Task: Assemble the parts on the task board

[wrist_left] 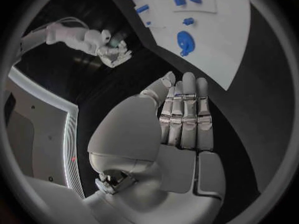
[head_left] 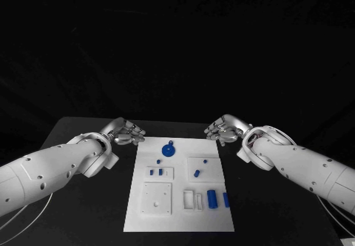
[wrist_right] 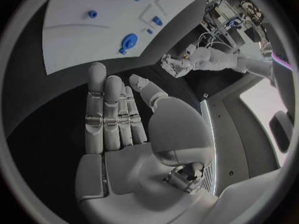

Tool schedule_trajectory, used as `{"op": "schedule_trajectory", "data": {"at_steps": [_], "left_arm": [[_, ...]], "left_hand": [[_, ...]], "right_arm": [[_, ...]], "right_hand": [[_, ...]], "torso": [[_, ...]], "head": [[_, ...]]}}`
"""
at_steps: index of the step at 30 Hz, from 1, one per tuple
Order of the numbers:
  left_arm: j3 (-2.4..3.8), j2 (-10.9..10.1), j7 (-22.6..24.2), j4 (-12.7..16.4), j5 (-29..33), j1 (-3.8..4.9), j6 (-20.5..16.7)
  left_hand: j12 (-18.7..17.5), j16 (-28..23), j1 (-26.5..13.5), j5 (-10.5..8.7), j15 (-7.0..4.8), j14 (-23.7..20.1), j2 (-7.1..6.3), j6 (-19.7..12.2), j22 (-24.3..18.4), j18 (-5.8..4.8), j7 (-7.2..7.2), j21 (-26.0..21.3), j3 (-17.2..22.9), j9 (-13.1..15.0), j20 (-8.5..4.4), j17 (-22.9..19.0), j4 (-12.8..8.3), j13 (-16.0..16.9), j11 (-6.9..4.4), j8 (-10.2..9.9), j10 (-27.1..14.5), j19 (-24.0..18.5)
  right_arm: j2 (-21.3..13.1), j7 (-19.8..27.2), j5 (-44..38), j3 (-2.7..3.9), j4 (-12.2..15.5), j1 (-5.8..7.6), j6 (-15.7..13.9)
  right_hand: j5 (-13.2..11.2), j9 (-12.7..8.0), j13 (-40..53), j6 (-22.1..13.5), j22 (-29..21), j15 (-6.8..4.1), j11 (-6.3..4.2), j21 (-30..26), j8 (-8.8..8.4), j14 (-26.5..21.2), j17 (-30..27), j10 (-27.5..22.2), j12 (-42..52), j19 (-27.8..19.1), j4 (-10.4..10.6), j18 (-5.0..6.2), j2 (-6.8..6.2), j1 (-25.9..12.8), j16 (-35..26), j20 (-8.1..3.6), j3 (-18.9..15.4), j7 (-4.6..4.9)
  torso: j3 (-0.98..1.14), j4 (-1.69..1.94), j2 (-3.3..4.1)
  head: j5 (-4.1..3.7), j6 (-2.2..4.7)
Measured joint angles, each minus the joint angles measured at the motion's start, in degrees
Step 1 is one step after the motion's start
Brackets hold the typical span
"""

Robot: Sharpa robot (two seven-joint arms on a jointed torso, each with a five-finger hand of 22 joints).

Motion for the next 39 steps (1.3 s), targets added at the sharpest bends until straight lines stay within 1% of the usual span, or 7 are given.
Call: {"op": "schedule_trajectory", "data": {"at_steps": [5, 6, 13, 16, 19, 25, 39], "left_arm": [[0.11, -3.21, 3.1, 4.8, 10.61, 0.54, 0.1], [0.12, -3.83, 3.75, 5.93, 12.64, 0.6, 0.17], [0.13, -6.24, 6.74, 10.72, 20.6, 0.7, 0.92], [0.13, -6.6, 7.68, 11.77, 22.56, 0.71, 1.23], [0.13, -6.72, 8.38, 12.26, 23.8, 0.72, 1.43], [0.13, -6.88, 9.48, 12.81, 25.58, 0.72, 1.64], [0.13, -7.16, 10.16, 13.04, 27.26, 0.73, 1.96]], "left_hand": [[-0.01, -18.81, -0.1, 0.35, 2.23, 0.93, 0.47, -0.22, -7.02, -0.11, 0.22, -6.5, 0.02, 0.0, 2.1, -1.68, -0.02, -0.03, 1.01, 0.0, -1.93, -2.13], [-0.01, -21.32, -0.22, 0.35, 2.48, 1.18, 0.59, -0.4, -8.11, -0.81, 0.4, -6.68, 0.17, 0.0, 2.46, -1.68, -0.17, -0.03, 1.12, 0.0, -2.43, -2.93], [-0.01, -34.4, -0.71, 0.35, 4.56, 2.39, 0.56, -0.86, -17.85, -0.89, 0.34, -6.68, 1.18, 0.0, 4.47, -1.47, -0.31, -0.03, 1.54, 0.0, -3.42, -5.7], [-0.01, -35.94, -0.9, 0.35, 4.7, 2.54, 0.51, -0.86, -20.06, -0.89, 0.34, -6.68, 1.23, 0.0, 4.47, -1.4, -0.36, -0.03, 1.72, 0.0, -3.6, -5.7], [-0.01, -36.37, -1.21, 0.57, 4.66, 2.98, 0.81, -0.86, -26.64, -0.89, 0.34, -6.68, 1.23, 0.0, 4.62, -1.4, -0.36, -0.03, 1.72, 0.0, -3.6, -4.23], [-0.01, -36.37, -1.21, 0.57, 4.66, 2.97, 0.81, -0.86, -30.79, -0.89, 0.34, -6.68, 0.88, 0.0, 4.59, -1.4, -0.71, -0.03, 1.72, 0.0, -3.6, -3.51], [-0.01, -36.37, -1.43, 0.57, 4.67, 2.96, 1.04, -0.85, -33.37, -0.9, 0.35, -6.68, 0.56, -0.01, 4.58, -1.4, -0.72, -0.03, 1.72, 0.0, -3.6, -3.11]], "right_arm": [[-0.21, -1.75, -10.1, -0.73, 2.75, -1.59, 1.77], [-0.21, -2.36, -12.63, -0.94, 3.32, -1.87, 2.15], [0.1, -6.65, -25.57, -2.35, 5.58, -3.43, 3.63], [0.45, -8.6, -29.9, -2.74, 5.95, -4.03, 3.88], [0.81, -10.2, -33.06, -2.95, 6.03, -4.44, 3.93], [1.87, -13.21, -38.34, -3.35, 5.33, -5.27, 3.83], [4.78, -16.22, -44.54, -3.84, 0.89, -6.05, 1.31]], "right_hand": [[-2.27, 0.02, -0.06, 0.39, 1.29, 0.22, 0.52, 0.76, 0.0, 1.02, 0.78, -1.98, 0.0, 0.43, 0.28, 0.74, -0.85, -0.24, 0.07, 0.19, 1.09, -0.18], [-2.69, 0.02, -0.06, 0.39, 1.38, 0.22, 0.55, 0.76, 0.0, 1.02, 0.85, -2.29, 0.0, 0.43, 0.37, 0.74, -1.1, -0.5, 0.07, 0.19, 1.17, -0.18], [-6.83, -0.14, -0.06, -1.95, 1.69, 0.37, 1.2, 0.71, 0.0, 1.34, 1.07, -4.36, 0.0, 0.64, 0.64, 1.01, -3.17, -0.3, 0.07, 0.47, 1.75, -0.08], [-7.52, -0.13, -0.05, -2.11, 1.68, 0.53, 1.26, 0.25, 0.0, 1.53, 1.19, -4.94, 0.0, 0.78, 1.3, 1.33, -3.81, 0.34, -0.26, 0.81, 1.4, 0.02], [-8.42, -0.13, -0.05, -2.31, 1.76, 0.64, 1.23, -0.14, 0.0, 1.64, 1.36, -5.33, 0.0, 1.1, 1.92, 1.63, -4.41, 0.95, -0.26, 1.13, 1.43, 0.23], [-9.75, -0.13, -0.05, -2.32, 2.4, 0.97, 1.54, -0.82, 0.0, 1.72, 1.65, -5.64, 0.0, 1.42, 2.96, 2.2, -5.42, 1.51, -0.49, 1.45, 3.58, 0.24], [-12.2, -0.12, -0.06, -2.32, 3.73, 0.96, 1.54, -1.59, 0.0, 1.71, 1.69, -6.04, 0.0, 1.63, 3.65, 2.65, -6.4, 1.74, -0.89, 1.66, 9.03, 0.24]], "torso": [[-0.08, 0.11, -0.35], [-0.11, 0.14, -0.4], [-0.29, 0.24, -0.58], [-0.32, 0.25, -0.58], [-0.35, 0.27, -0.58], [-0.32, 0.29, -0.53], [-0.17, 0.31, -0.48]], "head": [[-0.05, 0.06], [-0.05, 0.06], [0.13, 0.05], [0.19, 0.04], [0.23, 0.02], [0.3, -0.08], [0.52, -0.3]]}}
